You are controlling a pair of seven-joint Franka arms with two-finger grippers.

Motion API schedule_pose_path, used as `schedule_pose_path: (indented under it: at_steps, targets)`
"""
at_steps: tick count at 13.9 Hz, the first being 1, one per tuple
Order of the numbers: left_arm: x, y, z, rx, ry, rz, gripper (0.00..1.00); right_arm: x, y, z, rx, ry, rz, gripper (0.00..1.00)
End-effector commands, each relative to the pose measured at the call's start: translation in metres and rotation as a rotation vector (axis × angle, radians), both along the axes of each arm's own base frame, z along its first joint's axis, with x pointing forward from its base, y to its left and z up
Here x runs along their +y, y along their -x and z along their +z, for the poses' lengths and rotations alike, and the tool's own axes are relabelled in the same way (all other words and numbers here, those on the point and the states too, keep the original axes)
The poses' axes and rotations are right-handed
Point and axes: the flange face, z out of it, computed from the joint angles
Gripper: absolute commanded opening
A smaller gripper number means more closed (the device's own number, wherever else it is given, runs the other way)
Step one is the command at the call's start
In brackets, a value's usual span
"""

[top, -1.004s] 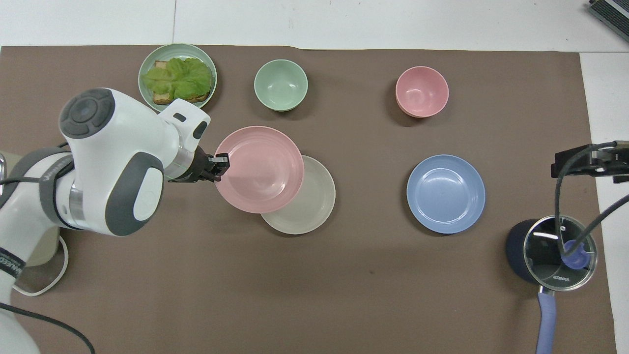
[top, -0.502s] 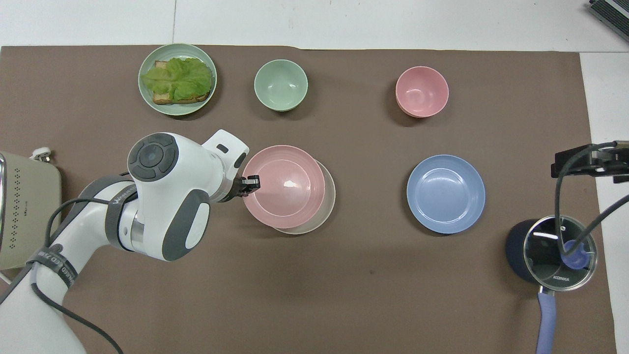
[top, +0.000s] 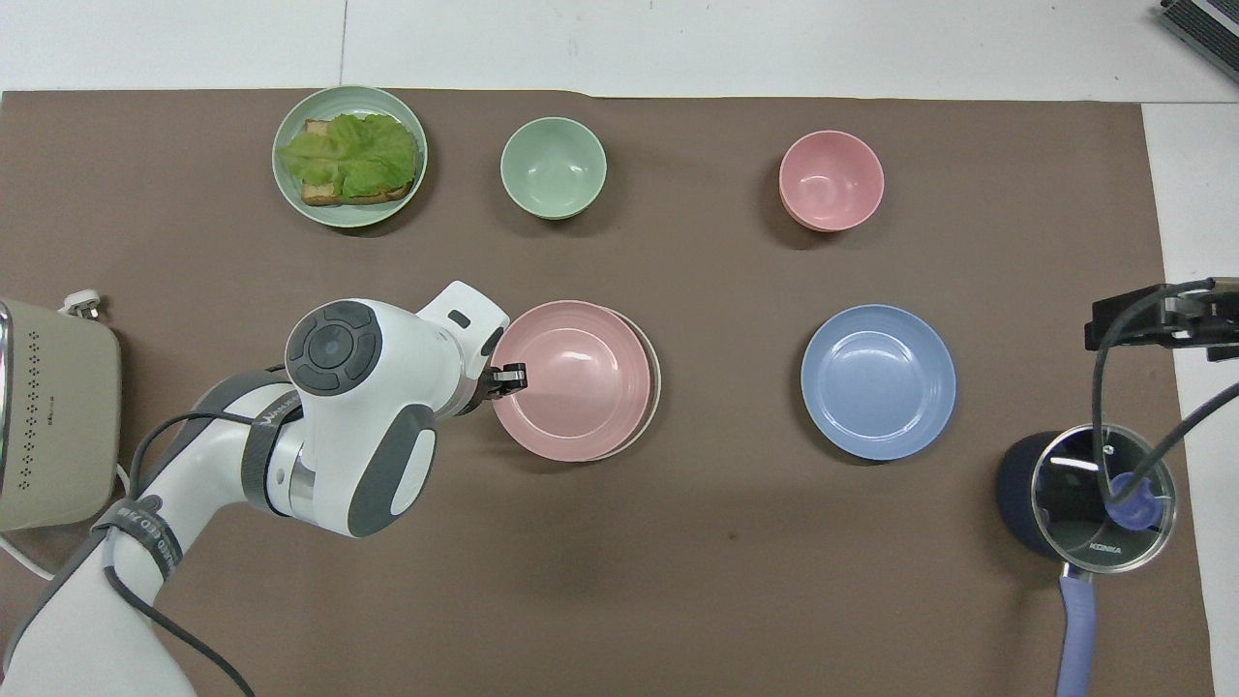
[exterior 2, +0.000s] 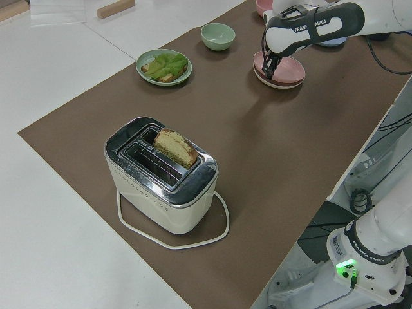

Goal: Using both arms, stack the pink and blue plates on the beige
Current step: 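Lift the pink plate with the left gripper onto the beige plate, then open the left gripper to release the pink plate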

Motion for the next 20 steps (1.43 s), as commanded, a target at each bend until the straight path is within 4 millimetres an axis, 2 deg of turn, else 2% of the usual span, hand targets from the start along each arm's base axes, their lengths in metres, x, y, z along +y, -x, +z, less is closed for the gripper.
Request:
schedule_pose_path:
  at_steps: [1,11,13,14,15,17,20]
  targets:
    - [0.0022,0.0051,-0.0008,-0.028,-0.008,0.005,0.0,-0.0041,0.0037,-0.002,0.007,-0.021,0.011,1.0]
    - [0.0034,0.0029,-0.006,-0.034,-0.007,0.001,0.0,-0.0057,0.0047,-0.0004,0.004,-0.021,0.008,1.0]
    - [0.0027,0.0033,-0.0068,-0.033,-0.009,0.0,0.03,-0.0057,0.0047,-0.0004,0.004,-0.021,0.01,1.0]
    - [0.0019,0.0038,-0.006,-0.034,-0.007,-0.002,0.15,-0.0057,0.0042,-0.0012,0.005,-0.021,0.008,1.0]
    - [0.0026,0.0032,-0.0067,-0.034,-0.007,-0.001,0.4,-0.0057,0.0046,-0.0004,0.004,-0.021,0.008,1.0]
    - [0.0025,0.003,-0.0053,-0.035,-0.007,-0.001,0.59,-0.0057,0.0042,-0.0012,0.005,-0.021,0.008,1.0]
    - [0.0079,-0.0029,-0.0051,-0.027,-0.01,0.01,1.0,-0.0057,0.0046,0.0004,0.002,-0.021,0.008,1.0]
